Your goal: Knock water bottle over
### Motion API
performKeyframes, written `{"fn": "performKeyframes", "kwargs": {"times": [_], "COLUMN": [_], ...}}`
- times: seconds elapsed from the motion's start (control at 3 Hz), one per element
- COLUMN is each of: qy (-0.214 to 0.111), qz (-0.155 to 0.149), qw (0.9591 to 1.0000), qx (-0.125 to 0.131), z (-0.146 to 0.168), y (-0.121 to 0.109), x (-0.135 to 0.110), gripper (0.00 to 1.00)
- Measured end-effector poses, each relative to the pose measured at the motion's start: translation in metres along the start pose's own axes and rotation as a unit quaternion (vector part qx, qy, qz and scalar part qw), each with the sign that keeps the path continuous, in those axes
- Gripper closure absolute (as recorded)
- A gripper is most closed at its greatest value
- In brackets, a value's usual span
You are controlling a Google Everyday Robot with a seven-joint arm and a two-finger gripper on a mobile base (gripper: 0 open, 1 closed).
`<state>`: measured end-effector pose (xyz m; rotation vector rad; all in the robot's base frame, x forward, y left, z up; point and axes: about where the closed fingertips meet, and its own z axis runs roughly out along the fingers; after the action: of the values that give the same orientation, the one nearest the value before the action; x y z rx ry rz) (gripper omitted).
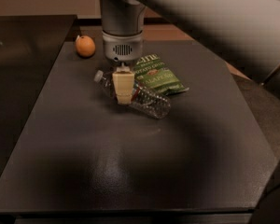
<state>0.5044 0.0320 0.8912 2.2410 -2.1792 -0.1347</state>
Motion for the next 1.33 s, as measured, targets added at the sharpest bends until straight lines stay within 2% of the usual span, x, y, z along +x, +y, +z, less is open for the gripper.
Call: {"fn": "performKeyframes", "kwargs": {"times": [0.33,1.33], "qy": [0.023,-0.011], "qz": [0.004,0.002], "qw": [0.9997,0.9993], "qx": [0.001,0.036], "z": [0.013,0.011], "y": [-0.009,-0.024], "x": [0.004,-0.013], "gripper": [0.82,0.12]}}
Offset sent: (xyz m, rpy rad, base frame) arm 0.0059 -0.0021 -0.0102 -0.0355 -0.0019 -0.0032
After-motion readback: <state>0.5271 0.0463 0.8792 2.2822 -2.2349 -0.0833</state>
